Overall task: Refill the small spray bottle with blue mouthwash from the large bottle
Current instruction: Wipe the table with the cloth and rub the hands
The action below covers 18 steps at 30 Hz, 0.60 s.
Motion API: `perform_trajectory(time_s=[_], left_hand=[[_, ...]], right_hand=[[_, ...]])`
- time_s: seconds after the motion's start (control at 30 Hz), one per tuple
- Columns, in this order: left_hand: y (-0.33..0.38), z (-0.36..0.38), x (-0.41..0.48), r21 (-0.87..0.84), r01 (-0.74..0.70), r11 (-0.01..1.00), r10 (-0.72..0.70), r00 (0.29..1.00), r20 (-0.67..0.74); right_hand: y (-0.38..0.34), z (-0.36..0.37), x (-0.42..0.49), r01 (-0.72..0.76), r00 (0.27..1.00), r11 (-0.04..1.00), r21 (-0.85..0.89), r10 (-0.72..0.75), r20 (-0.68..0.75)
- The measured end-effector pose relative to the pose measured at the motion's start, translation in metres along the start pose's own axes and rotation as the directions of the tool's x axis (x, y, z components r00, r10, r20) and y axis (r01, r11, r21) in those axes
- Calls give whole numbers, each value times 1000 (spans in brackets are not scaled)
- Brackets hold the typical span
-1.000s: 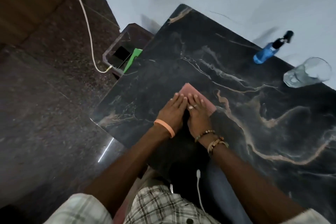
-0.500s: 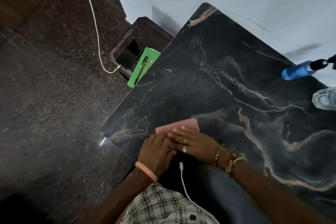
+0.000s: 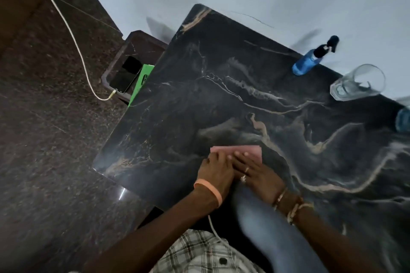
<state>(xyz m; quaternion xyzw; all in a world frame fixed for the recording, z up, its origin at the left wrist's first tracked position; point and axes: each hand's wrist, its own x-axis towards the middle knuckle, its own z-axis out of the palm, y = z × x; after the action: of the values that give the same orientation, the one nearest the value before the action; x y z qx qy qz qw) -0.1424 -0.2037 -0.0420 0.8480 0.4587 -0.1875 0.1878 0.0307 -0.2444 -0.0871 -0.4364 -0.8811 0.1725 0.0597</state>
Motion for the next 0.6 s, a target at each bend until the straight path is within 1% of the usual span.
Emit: perform_trajectory(time_s=[0.03,0.07,0.13,0.17,0.23,0.3,0.33,0.4,0.43,0.47,0.5,0.53,0.57,0.6], left_hand=[[14,0,10,36,-30,999,31,998,-51],[26,-1,24,66,-67,996,73,993,-98],[53,-7,55,98,-125,987,138,980,-142],[62,-10,70,75,-140,987,150,979,-140],[88,-10,88,17,-186,982,186,978,-95],[120,3,85,63,-272,960,275,960,-50],[134,14,76,80,-307,948,310,950,-29],[159,37,52,55,-352,934,353,936,-9],[172,47,42,32,-375,927,375,927,-17],[184,54,33,3,-396,918,395,918,-36],[196,59,27,-24,-416,909,415,908,-56],[212,62,20,-31,-451,892,450,892,-51],[226,65,14,-21,-479,877,479,878,-20],[241,69,7,1,-497,868,496,868,19]], right_hand=[[17,-6,-9,-24,1000,1000,9,24,-16],[31,-12,-15,-89,995,996,25,90,-44],[52,-21,-29,-273,956,958,91,281,-85],[57,-24,-37,-370,918,918,144,385,-94],[55,-22,-60,-524,819,823,217,557,-135],[36,-6,-91,-631,724,739,237,670,-162],[22,5,-106,-656,712,724,212,687,-144],[-2,12,-150,-625,768,774,104,633,-96],[-6,6,-173,-593,797,803,58,596,-96],[-3,-3,-196,-576,811,817,0,572,-119],[3,-13,-215,-608,788,794,-20,599,-142],[4,-25,-234,-698,709,716,-4,691,-144],[4,-33,-247,-791,605,611,14,786,-129],[-5,-39,-256,-850,525,527,5,847,-84]])
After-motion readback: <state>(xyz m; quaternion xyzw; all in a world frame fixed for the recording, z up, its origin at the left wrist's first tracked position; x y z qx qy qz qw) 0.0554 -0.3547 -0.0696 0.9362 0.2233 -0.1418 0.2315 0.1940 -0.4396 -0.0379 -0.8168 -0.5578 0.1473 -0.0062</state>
